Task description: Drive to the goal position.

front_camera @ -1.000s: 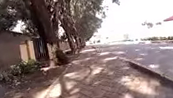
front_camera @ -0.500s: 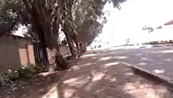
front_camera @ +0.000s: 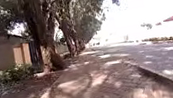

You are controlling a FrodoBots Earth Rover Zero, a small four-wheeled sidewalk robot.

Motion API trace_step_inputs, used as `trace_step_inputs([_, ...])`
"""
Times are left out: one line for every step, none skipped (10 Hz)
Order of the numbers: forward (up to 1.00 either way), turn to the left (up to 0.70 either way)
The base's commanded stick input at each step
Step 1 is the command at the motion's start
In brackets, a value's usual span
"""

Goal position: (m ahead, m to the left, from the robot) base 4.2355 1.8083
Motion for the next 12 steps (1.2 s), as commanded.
trace_step_inputs([0.7,0.0])
trace_step_inputs([0.7,0.0])
trace_step_inputs([0.7,0.0])
trace_step_inputs([0.7,0.0])
trace_step_inputs([0.7,0.0])
trace_step_inputs([0.7,0.0])
trace_step_inputs([0.7,0.0])
trace_step_inputs([0.7,0.0])
trace_step_inputs([0.7,0.0])
trace_step_inputs([0.7,0.0])
trace_step_inputs([0.7,0.0])
trace_step_inputs([0.7,0.0])
